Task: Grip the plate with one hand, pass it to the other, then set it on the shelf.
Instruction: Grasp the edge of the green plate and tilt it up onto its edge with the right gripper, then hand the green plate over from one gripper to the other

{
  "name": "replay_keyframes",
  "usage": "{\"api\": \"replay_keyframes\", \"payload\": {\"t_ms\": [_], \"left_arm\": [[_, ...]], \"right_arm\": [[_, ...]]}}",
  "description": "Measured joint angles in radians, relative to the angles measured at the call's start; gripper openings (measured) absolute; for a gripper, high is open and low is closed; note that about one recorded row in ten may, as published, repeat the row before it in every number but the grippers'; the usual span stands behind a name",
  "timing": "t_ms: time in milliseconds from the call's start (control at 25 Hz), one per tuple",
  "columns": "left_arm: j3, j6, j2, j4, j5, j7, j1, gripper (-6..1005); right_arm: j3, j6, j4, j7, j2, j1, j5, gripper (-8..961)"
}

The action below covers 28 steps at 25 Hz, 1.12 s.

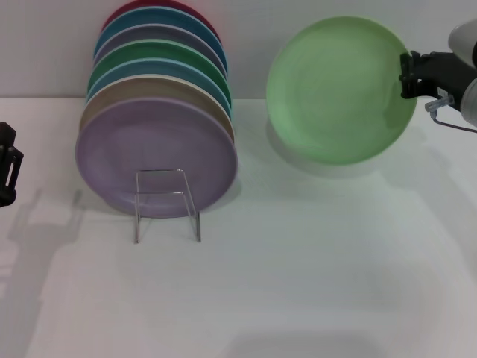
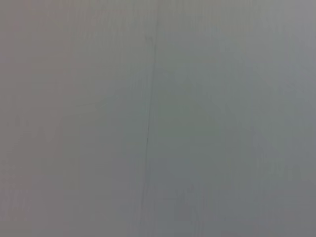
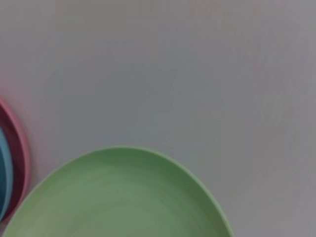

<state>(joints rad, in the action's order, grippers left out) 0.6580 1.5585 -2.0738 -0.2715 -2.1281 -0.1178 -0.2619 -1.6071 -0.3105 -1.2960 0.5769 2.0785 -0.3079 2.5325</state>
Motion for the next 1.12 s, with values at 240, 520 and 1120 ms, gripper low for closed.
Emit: {"api": "replay_keyframes", "payload": {"t_ms": [240,520,1120], "left_arm": [[0.000,0.001,0.000,0.000,0.000,0.000,0.004,670],[-0.020,-0.012,0.000,0.002,-0.001,0.000,0.009,670],[-0.032,0.000,-0.004,-0.001,0.000,-0.029,0.052,670]], "right_arm": [[0.107,0.250,0.057,0.000,0.002,0.055,-0.005,21],[0.277,0.695,0.254,-0.016,0.006,0.088,-0.010,21],[0.426,1.193,0.619,-0.189,0.005,0.021,-0.013,22]]}}
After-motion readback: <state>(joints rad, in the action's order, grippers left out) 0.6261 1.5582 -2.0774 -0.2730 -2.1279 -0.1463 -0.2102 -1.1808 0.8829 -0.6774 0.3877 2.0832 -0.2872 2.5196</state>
